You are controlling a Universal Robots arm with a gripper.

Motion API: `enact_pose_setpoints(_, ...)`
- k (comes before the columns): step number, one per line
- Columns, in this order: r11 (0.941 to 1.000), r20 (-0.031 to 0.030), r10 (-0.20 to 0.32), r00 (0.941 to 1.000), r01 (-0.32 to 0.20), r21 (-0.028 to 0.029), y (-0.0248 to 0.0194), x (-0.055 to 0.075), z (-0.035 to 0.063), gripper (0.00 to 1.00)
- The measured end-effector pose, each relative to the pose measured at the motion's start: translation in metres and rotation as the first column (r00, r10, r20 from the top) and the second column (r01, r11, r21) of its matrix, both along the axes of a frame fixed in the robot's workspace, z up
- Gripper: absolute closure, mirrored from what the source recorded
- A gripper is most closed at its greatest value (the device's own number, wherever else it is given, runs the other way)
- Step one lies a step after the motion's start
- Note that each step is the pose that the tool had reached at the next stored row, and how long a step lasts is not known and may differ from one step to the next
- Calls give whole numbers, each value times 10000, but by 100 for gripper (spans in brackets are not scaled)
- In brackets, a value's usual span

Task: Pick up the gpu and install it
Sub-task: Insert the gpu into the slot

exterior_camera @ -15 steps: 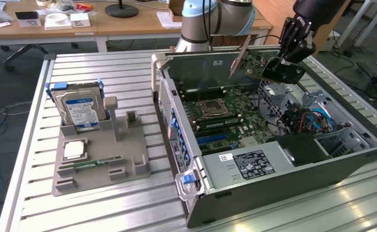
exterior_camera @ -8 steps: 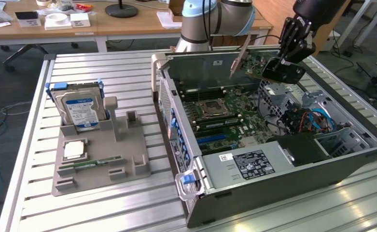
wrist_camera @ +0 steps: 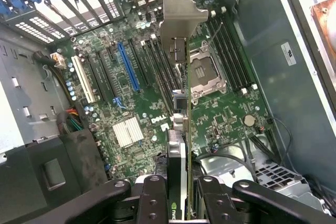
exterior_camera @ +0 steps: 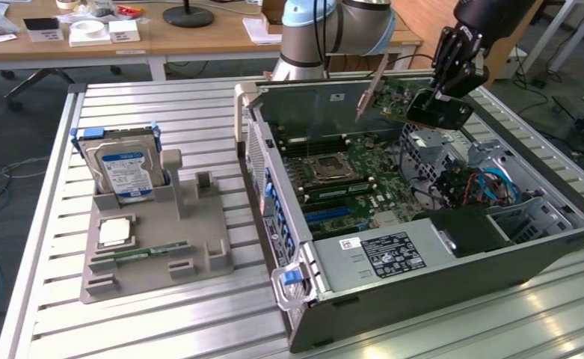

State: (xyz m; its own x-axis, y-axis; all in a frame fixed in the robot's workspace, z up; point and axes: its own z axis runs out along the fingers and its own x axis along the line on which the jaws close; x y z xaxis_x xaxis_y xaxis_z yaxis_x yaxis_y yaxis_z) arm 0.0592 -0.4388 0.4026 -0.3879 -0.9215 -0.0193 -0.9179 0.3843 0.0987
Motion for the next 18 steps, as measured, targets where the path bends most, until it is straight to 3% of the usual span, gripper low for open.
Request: enact_pose_setpoints(18,10000,96,0,10000,0,0,0,-9,0,73)
